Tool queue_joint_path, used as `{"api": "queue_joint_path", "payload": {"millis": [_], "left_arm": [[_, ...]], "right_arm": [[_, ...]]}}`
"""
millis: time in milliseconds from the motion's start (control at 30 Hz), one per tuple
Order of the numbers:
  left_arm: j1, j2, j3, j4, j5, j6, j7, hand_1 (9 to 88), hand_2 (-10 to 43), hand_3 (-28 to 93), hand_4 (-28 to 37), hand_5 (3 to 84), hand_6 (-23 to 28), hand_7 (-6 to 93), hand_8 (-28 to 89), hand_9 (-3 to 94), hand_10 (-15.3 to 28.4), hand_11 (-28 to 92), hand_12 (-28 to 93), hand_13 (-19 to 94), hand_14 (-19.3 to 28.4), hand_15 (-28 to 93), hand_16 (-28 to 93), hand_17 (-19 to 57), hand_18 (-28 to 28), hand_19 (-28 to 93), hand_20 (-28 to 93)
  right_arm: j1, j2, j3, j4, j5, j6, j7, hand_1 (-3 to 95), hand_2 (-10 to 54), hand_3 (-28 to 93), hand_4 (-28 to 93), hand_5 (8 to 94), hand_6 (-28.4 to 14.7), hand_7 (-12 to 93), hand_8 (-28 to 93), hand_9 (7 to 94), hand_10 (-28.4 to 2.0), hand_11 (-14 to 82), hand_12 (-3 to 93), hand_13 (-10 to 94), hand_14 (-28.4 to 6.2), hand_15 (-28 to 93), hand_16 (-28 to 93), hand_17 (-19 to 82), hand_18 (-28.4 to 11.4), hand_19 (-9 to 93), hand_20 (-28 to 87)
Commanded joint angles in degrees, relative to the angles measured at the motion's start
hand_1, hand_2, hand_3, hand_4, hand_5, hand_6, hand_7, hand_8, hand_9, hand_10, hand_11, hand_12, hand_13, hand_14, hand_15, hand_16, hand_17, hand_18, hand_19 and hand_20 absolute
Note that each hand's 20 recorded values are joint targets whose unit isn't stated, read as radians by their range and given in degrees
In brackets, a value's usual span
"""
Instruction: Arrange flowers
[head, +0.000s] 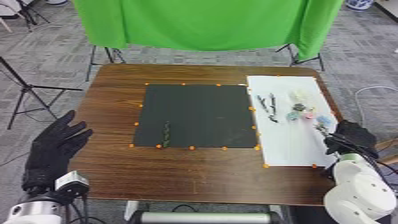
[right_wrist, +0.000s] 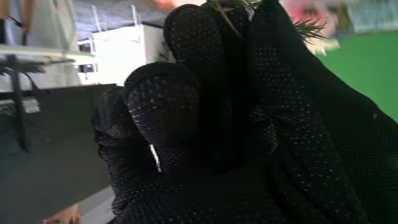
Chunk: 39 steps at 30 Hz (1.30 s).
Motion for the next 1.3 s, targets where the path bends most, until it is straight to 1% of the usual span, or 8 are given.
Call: {"api": "queue_joint_path", "payload": {"millis": [33,167,433,533,700,933,1233,1300], "left_arm": [[0.96,1.32,-0.86,-0.10,-0.66,0.86,1.10,24.8,5.8,81,-21.3,34.8,8.6,14.7,-10,33.8,20.0,28,9,25,26.3,48,-9,-8.2,23.0,61,-5],[1.38,1.50,-1.36,-0.43,-0.69,1.20,1.14,24.8,5.8,81,-21.3,34.8,8.7,14.7,-10,33.9,20.1,28,9,25,26.3,48,-9,-8.2,23.0,61,-5],[1.86,1.09,-1.67,-0.74,-0.45,1.26,0.24,24.8,5.8,81,-21.3,34.8,8.6,14.7,-10,33.8,20.1,28,9,25,26.4,48,-9,-8.1,23.0,61,-5],[1.31,0.95,-1.75,-0.69,-0.09,0.83,-0.63,24.7,5.8,81,-21.3,34.8,8.7,14.7,-10,33.8,20.1,28,9,25,26.4,48,-9,-8.2,23.0,61,-5],[0.11,0.87,-1.66,-0.55,0.55,0.00,-2.40,24.8,5.8,81,-21.4,34.8,8.7,14.7,-10,33.8,20.0,28,9,25,26.4,48,-9,-8.2,23.0,61,-5],[-0.28,0.65,-1.86,-0.35,0.53,-0.37,-2.42,24.8,5.8,81,-21.4,34.8,8.7,14.6,-10,33.8,20.1,27,9,25,26.4,48,-9,-8.2,23.0,61,-5],[-4.00,0.76,-0.37,1.15,0.88,-2.17,-3.57,24.8,5.8,81,-21.4,34.8,8.6,14.6,-10,33.8,20.1,28,9,25,26.4,48,-9,-8.2,23.1,61,-5],[-4.31,0.68,-0.16,1.20,1.13,-2.57,-3.96,24.8,5.9,81,-21.4,34.8,8.6,14.6,-10,33.9,20.1,28,9,25,26.3,48,-9,-8.2,23.1,61,-5]], "right_arm": [[8.78,-0.02,-2.39,-3.94,-1.13,-0.34,-1.46,51.3,-9.5,83,-28,87.3,-3.4,23,11,88.2,-13.2,35.9,24.6,82,-8.9,73,16,45,-26.3,93,44],[18.25,-2.25,-9.73,-4.57,-0.50,-1.75,-2.63,50.9,-9.5,84,-28,87.6,-3.4,23,12,88.6,-13.4,36.1,24.9,82,-8.9,73,16,45,-26.4,93,45],[39.64,-14.10,-27.66,-1.18,2.85,-6.48,-7.13,50.5,-9.5,84,-28,88.0,-3.4,23,12,89.0,-13.6,36.6,24.8,82,-9.3,73,17,45,-26.8,93,48],[45.38,-18.44,-33.87,1.25,3.08,-6.85,-7.54,50.6,-9.5,84,-28,88.0,-3.4,23,13,89.0,-13.7,36.7,24.8,82,-9.4,74,17,45,-26.8,93,49],[48.07,-24.93,-37.52,5.08,3.36,-8.66,-8.35,50.3,-9.5,85,-28,88.2,-3.5,22,13,89.0,-13.8,37.0,24.6,82,-9.5,74,17,45,-26.8,93,50],[49.68,-31.99,-41.59,9.82,3.44,-11.30,-8.85,50.2,-9.5,85,-28,88.3,-3.5,22,13,88.9,-13.8,37.3,24.6,82,-9.5,74,17,45,-27.1,93,50],[49.57,-36.21,-45.12,14.70,4.23,-13.18,-7.83,50.1,-9.5,85,-28,88.2,-3.3,22,12,88.9,-13.8,37.4,24.6,82,-9.9,74,17,45,-27.0,93,51],[48.93,-36.31,-45.24,15.44,4.21,-13.81,-7.37,50.0,-9.5,85,-28,88.2,-3.3,22,12,88.9,-13.7,37.5,24.5,82,-10.1,74,17,45,-27.0,93,51]]}}
